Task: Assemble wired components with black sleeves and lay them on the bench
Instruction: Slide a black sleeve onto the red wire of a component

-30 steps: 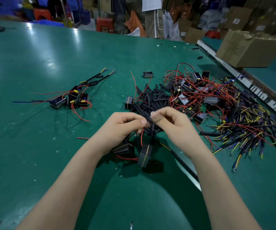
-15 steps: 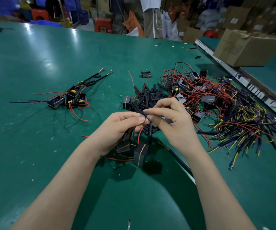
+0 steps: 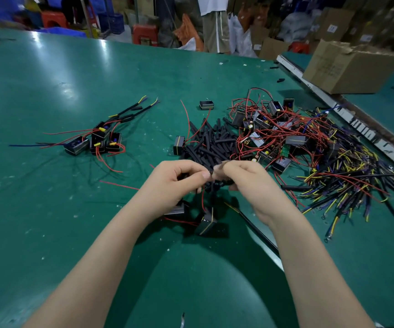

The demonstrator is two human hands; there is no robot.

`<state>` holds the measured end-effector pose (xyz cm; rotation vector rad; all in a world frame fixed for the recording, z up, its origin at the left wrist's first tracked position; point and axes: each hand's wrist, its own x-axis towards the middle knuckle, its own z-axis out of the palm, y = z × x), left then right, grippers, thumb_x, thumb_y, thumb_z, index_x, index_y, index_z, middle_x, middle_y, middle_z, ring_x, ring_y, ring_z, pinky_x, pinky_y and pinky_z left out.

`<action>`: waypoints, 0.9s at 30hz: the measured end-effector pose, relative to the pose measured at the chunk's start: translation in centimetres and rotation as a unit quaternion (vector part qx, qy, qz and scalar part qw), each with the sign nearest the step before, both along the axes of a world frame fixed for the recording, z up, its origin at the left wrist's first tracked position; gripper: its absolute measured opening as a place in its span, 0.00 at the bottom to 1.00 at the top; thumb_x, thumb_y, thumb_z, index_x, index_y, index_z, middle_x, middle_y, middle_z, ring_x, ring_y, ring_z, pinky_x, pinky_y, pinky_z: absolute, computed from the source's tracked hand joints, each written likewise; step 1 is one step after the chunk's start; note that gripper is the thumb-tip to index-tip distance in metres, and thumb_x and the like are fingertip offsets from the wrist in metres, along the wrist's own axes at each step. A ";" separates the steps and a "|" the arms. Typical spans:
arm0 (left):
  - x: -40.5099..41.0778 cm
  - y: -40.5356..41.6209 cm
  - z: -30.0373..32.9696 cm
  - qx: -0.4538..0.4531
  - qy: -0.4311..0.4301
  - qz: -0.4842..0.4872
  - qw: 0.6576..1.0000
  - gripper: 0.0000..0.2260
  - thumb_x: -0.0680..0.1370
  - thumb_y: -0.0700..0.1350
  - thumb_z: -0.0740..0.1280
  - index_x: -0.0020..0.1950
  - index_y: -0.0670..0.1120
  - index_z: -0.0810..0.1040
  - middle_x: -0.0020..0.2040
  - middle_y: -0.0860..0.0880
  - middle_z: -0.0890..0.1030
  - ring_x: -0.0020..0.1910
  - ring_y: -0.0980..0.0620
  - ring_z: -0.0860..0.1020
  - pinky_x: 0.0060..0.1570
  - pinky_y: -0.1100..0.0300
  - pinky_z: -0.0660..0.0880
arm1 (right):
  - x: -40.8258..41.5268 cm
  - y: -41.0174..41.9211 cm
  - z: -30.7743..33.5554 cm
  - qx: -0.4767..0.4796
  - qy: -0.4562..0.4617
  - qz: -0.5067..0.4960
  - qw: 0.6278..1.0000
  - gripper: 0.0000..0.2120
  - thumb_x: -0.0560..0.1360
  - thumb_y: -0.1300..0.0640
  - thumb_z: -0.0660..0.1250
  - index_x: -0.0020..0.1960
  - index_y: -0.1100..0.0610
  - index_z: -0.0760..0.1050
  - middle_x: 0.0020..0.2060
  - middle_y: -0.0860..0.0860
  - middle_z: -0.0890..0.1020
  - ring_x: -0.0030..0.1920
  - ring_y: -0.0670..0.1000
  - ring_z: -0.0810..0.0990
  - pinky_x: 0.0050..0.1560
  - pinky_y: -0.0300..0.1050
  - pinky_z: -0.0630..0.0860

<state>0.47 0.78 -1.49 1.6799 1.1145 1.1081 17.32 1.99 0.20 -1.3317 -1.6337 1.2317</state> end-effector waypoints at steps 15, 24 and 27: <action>0.1 -0.3 0.1 -0.090 -0.107 -0.082 0.987 0.11 0.75 0.46 0.65 0.42 0.37 0.78 0.31 0.53 0.74 0.33 0.60 0.71 0.39 0.69 0.68 | 0.1 -0.3 -0.4 0.300 -0.042 0.042 0.952 0.03 0.75 0.54 0.68 0.43 0.50 0.79 0.43 0.50 0.78 0.45 0.44 0.77 0.46 0.31 0.68; 0.2 -0.3 0.2 -0.084 -0.106 -0.086 0.987 0.08 0.77 0.39 0.64 0.41 0.44 0.81 0.28 0.54 0.74 0.31 0.60 0.72 0.39 0.72 0.69 | 0.8 0.6 -0.7 0.207 -0.005 -0.090 0.974 0.05 0.76 0.55 0.68 0.42 0.48 0.79 0.38 0.45 0.79 0.36 0.38 0.73 0.41 0.35 0.69; 0.1 -0.3 0.2 -0.104 -0.145 -0.079 0.981 0.06 0.75 0.43 0.65 0.41 0.42 0.80 0.28 0.53 0.73 0.29 0.61 0.71 0.34 0.72 0.68 | 1.2 0.3 0.0 0.240 0.060 -0.088 0.965 0.05 0.77 0.57 0.67 0.46 0.48 0.79 0.40 0.48 0.79 0.38 0.40 0.74 0.42 0.36 0.70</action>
